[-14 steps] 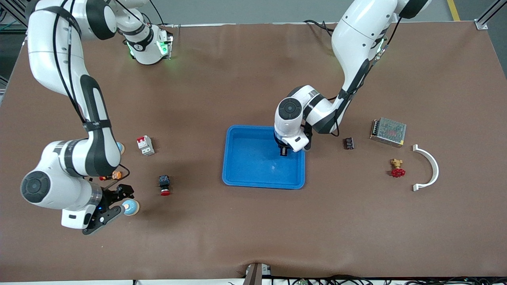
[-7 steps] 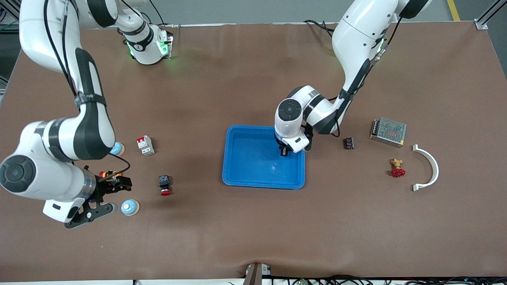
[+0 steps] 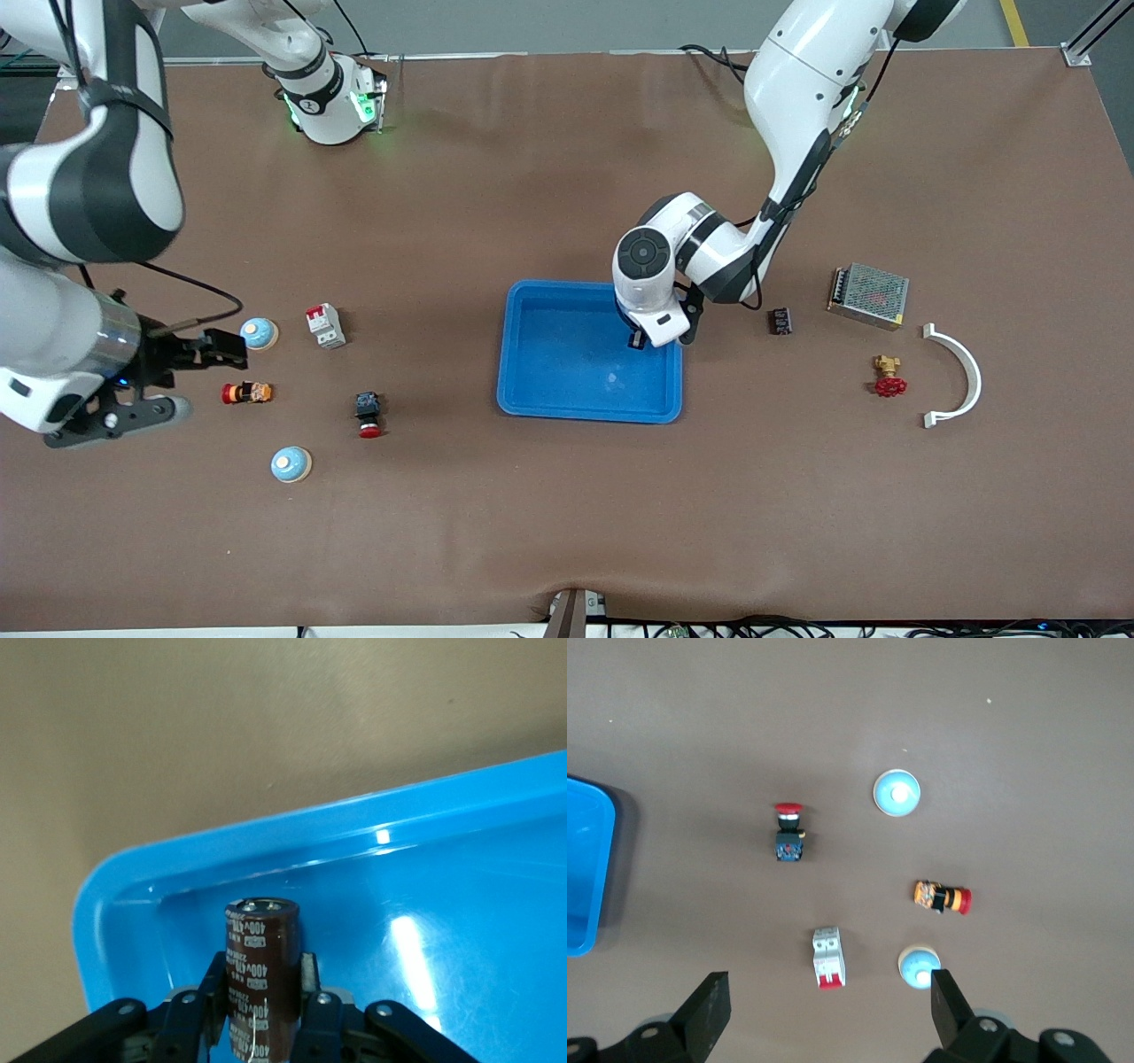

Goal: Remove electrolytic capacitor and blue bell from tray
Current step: 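Withdraw the right gripper from the bell while the left gripper holds capacitor, then carry the brown capacitor toward the power supply with the left gripper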

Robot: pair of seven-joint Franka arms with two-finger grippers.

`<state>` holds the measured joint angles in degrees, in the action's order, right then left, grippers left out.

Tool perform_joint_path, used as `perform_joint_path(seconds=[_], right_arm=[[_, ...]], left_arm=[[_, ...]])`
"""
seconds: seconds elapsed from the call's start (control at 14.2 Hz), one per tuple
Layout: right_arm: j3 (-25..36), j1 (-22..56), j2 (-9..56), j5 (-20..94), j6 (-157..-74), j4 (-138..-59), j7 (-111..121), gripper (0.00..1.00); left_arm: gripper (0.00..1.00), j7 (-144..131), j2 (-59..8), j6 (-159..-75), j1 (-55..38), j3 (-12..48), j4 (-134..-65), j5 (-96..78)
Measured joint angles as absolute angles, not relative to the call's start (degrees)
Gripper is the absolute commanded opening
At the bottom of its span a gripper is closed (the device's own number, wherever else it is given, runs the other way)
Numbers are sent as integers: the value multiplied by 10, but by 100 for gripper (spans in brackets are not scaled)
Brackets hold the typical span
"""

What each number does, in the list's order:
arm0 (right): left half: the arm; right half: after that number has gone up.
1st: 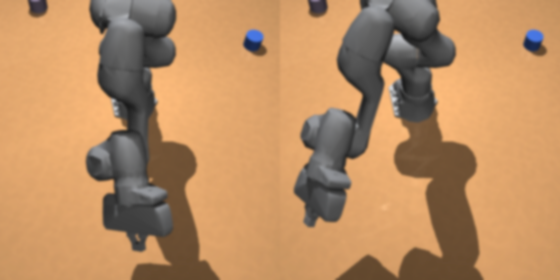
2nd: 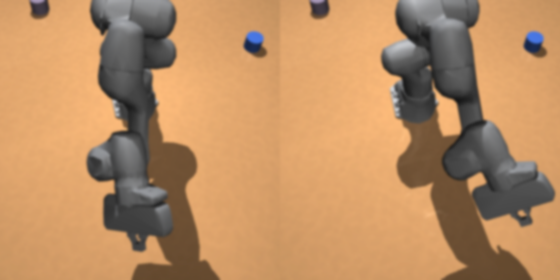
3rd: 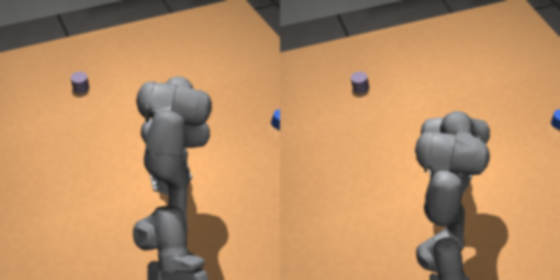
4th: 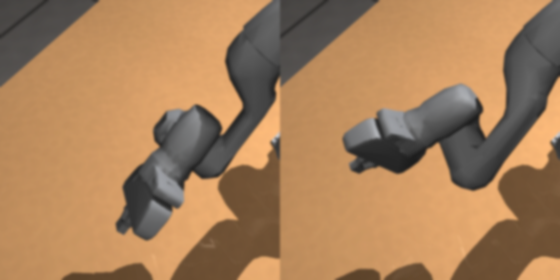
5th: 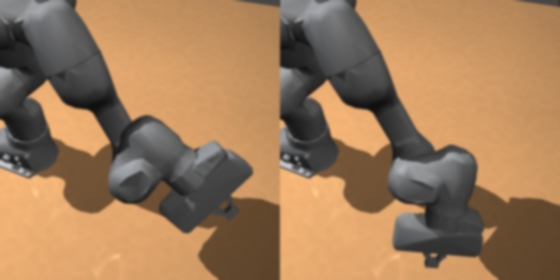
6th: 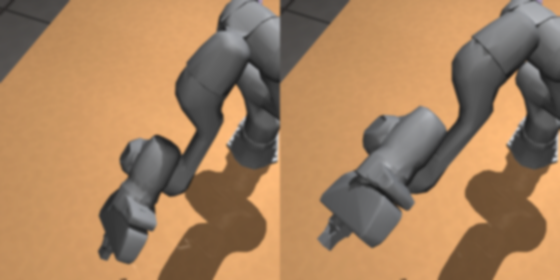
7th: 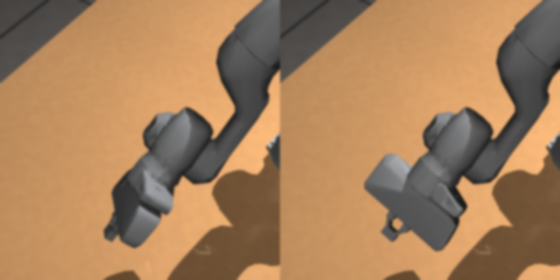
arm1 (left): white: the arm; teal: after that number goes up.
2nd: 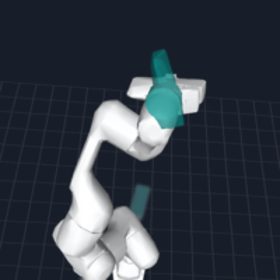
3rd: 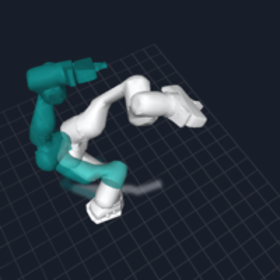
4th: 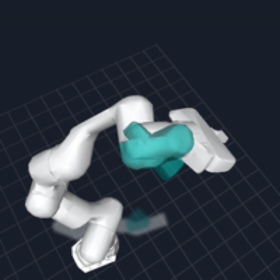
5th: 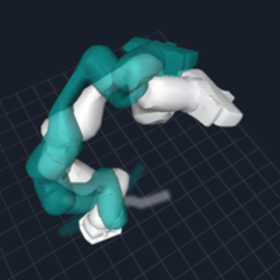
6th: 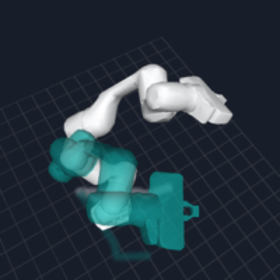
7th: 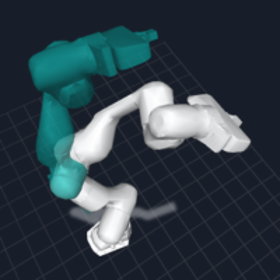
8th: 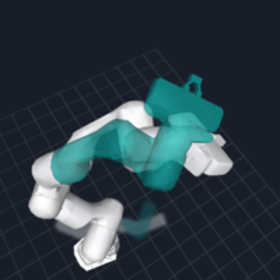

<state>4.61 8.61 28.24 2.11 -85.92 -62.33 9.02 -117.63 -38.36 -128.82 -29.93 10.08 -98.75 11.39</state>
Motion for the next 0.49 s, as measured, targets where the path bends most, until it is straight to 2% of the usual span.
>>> perform_joint_path(seconds=[0.28, 0.49], right_arm=[[48, 76, 186, 21, -859, -718, 84, 100], [48, 74, 104, 21, -893, -819, 47, 100]], left_arm=[[0, -1090, -377, -1225, -294, 99, -955, 114], [0, -1000, -356, -1186, -274, 98, -949, 114]])
